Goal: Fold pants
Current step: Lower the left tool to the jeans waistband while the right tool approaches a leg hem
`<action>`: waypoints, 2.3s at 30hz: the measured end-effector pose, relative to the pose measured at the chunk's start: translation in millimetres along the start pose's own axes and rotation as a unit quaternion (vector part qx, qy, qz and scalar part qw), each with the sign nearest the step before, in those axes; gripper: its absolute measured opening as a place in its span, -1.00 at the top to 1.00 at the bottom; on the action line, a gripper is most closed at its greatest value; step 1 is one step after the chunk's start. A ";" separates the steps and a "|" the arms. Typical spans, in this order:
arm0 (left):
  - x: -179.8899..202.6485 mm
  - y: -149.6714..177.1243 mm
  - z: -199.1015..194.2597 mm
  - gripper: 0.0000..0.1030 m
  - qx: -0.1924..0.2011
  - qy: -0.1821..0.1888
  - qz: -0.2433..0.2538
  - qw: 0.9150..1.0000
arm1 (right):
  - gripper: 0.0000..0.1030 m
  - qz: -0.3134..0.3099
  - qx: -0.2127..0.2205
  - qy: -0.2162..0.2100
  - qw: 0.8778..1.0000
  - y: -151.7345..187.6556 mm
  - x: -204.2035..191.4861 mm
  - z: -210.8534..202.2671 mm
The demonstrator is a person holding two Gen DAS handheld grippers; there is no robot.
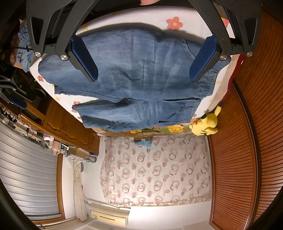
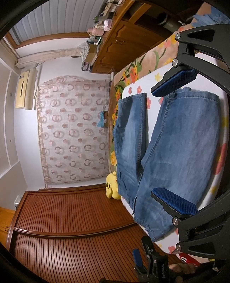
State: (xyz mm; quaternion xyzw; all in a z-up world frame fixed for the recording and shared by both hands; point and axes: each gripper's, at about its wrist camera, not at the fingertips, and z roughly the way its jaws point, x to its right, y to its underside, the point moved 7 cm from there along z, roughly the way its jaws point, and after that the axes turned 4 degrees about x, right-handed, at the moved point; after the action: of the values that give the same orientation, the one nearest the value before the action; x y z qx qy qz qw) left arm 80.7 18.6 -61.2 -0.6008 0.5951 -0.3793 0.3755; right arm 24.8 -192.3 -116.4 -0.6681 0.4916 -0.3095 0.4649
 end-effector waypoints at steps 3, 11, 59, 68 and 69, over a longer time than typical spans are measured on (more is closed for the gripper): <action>-9.2 6.7 8.9 -1.00 -0.010 0.000 -0.002 1.000 | -0.99 -0.003 -0.011 0.007 1.000 2.6 4.8 6.2; -42.0 21.0 29.0 -1.00 -0.035 -0.013 -0.006 0.999 | -0.83 -0.009 -0.038 0.018 0.999 3.6 14.0 17.3; -203.4 98.4 78.2 0.13 -0.139 -0.089 -0.093 0.982 | -0.52 0.029 -0.146 0.004 0.989 5.3 36.0 35.0; -197.3 100.4 80.6 0.69 -0.139 -0.076 -0.083 0.984 | -0.52 0.028 -0.158 0.003 0.987 6.0 39.7 32.4; -196.1 99.8 79.3 0.73 -0.139 -0.076 -0.081 0.984 | -0.52 0.027 -0.159 0.004 0.987 4.4 40.4 33.2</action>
State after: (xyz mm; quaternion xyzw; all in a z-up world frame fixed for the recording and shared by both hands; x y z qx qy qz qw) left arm 108.5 213.7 -187.1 -0.7206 0.5607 -0.2755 0.3008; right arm 65.2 -220.3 -134.7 -0.7186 0.5545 -0.2171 0.3591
